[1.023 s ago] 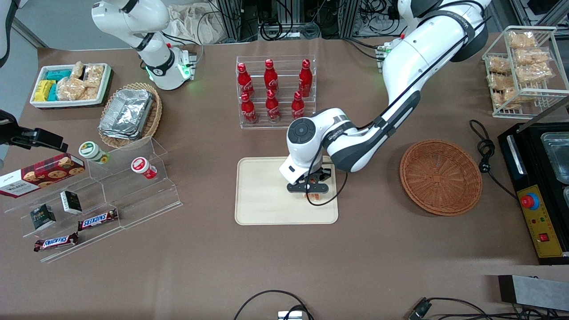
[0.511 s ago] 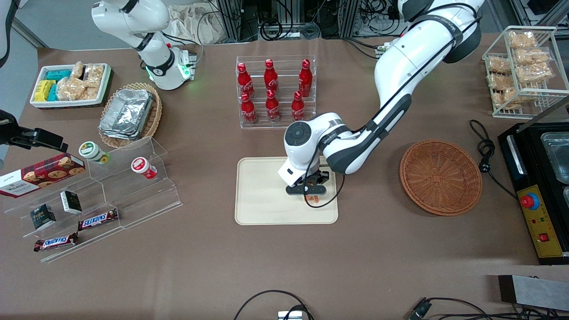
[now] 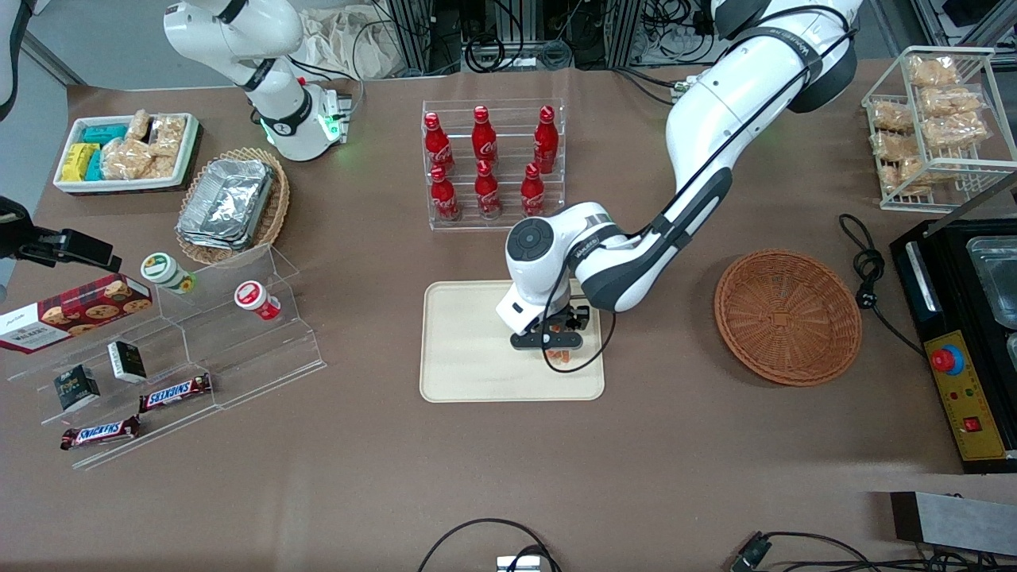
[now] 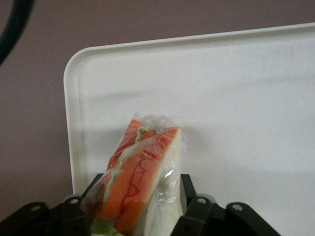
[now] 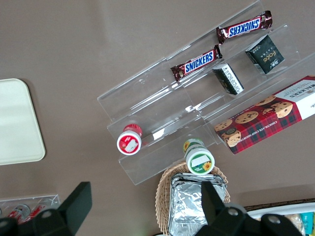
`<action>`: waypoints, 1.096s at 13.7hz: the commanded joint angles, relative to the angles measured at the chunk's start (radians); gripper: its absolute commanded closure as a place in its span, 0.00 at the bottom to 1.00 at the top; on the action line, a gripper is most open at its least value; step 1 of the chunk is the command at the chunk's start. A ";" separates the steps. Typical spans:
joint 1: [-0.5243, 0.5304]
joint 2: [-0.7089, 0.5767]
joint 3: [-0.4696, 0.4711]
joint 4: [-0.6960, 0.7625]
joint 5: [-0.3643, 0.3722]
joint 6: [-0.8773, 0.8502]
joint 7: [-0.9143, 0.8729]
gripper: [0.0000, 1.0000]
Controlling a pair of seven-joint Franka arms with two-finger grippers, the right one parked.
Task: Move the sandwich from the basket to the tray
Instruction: 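Lower the sandwich onto the tray and open the left gripper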
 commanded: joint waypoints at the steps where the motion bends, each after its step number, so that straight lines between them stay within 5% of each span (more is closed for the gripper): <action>1: -0.010 0.003 0.008 0.017 0.014 0.006 -0.019 0.00; 7: 0.004 -0.052 0.006 0.026 -0.004 -0.017 -0.020 0.00; 11: 0.057 -0.156 0.005 0.067 -0.088 -0.104 -0.008 0.00; 15: 0.082 -0.181 0.006 0.169 -0.090 -0.267 -0.008 0.00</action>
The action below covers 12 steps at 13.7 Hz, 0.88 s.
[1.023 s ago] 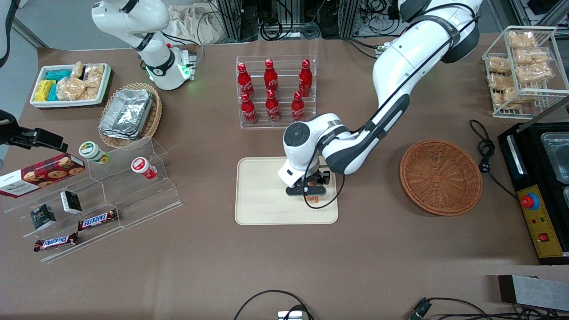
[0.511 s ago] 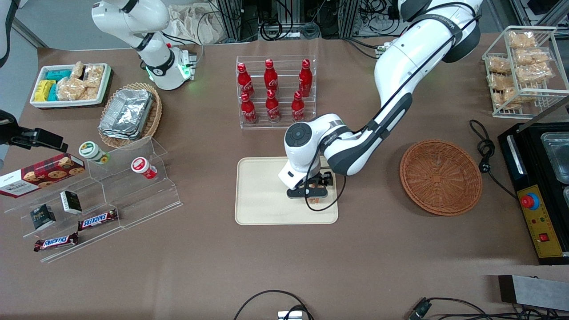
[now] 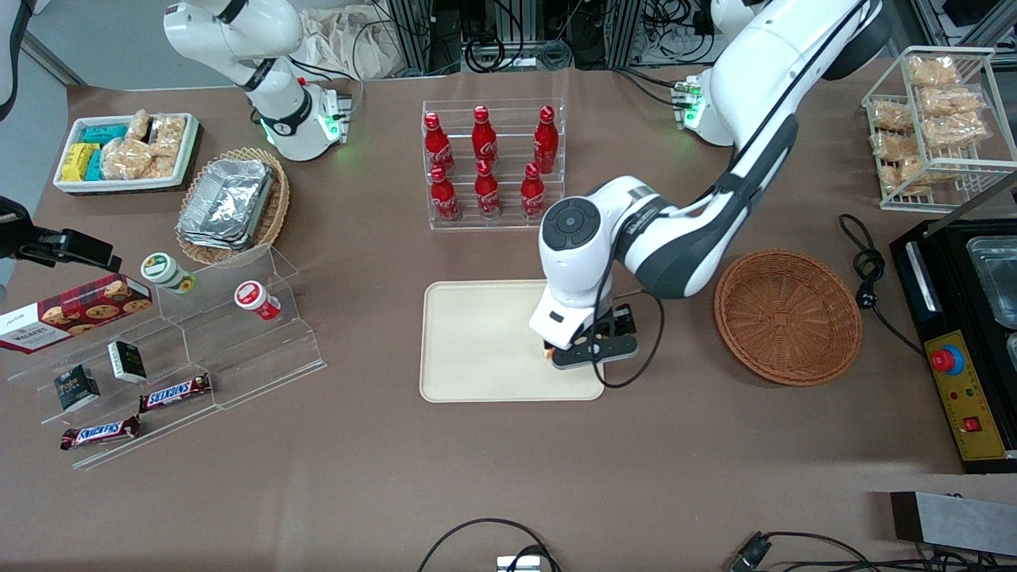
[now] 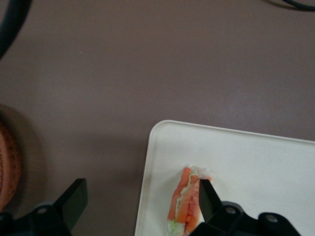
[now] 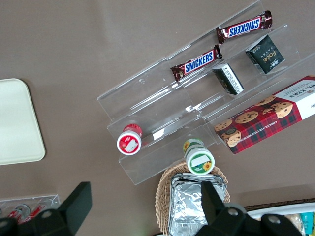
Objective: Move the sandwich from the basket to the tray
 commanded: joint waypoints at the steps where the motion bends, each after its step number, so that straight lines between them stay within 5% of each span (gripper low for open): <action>1: 0.025 -0.018 0.002 0.053 -0.014 -0.080 0.002 0.00; 12: 0.229 -0.159 0.004 0.050 -0.156 -0.150 0.160 0.00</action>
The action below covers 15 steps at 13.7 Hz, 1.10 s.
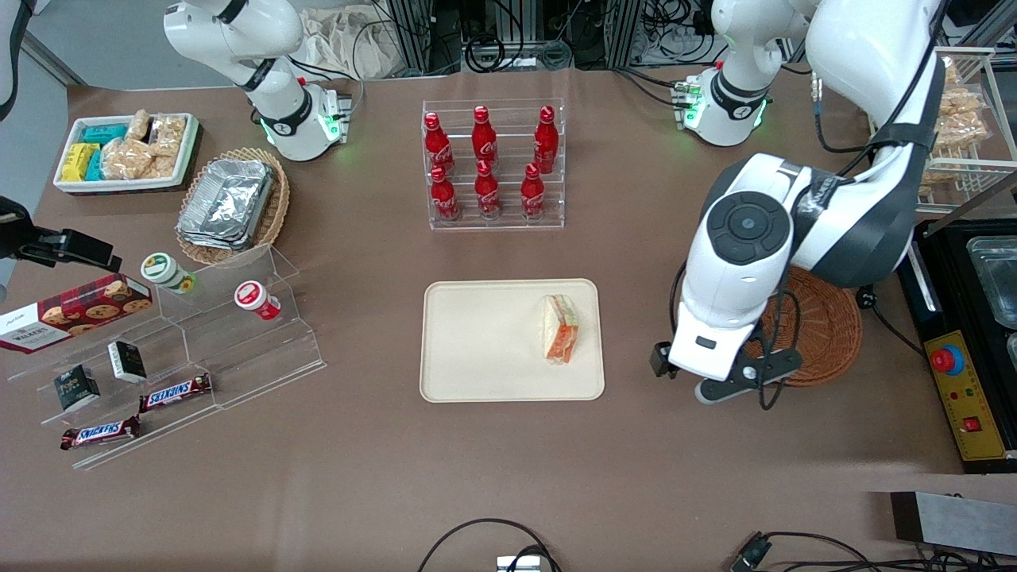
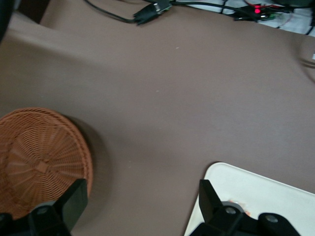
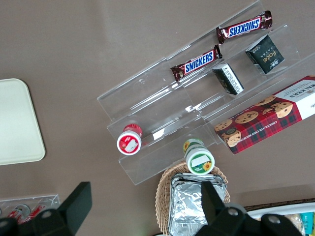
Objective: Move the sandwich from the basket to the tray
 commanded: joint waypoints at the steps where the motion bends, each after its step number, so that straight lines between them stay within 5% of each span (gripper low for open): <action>1: 0.027 -0.053 0.001 -0.028 -0.025 -0.031 0.055 0.00; 3: 0.071 -0.098 0.007 -0.054 -0.097 -0.033 0.147 0.00; 9: 0.042 -0.271 0.280 -0.144 -0.306 -0.033 0.489 0.00; 15: 0.042 -0.432 0.444 -0.235 -0.400 -0.086 0.797 0.00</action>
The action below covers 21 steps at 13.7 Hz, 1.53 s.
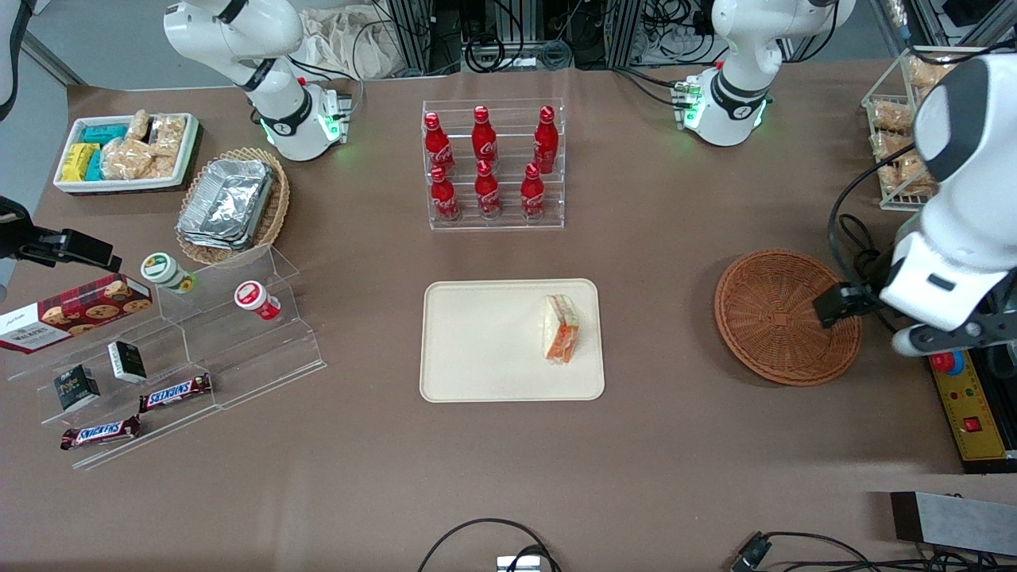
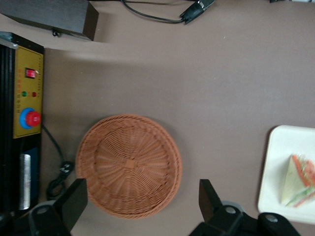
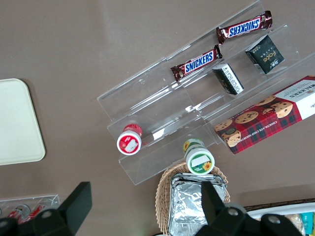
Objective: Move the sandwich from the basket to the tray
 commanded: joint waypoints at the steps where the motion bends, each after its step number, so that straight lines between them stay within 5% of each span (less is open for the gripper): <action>1: -0.007 -0.100 0.064 -0.064 -0.027 -0.050 0.151 0.00; 10: -0.010 -0.190 0.094 -0.060 -0.064 -0.124 0.203 0.00; 13: -0.105 -0.207 0.194 -0.056 -0.067 -0.124 0.209 0.00; 21: -0.109 -0.216 0.193 -0.026 -0.069 -0.162 0.212 0.00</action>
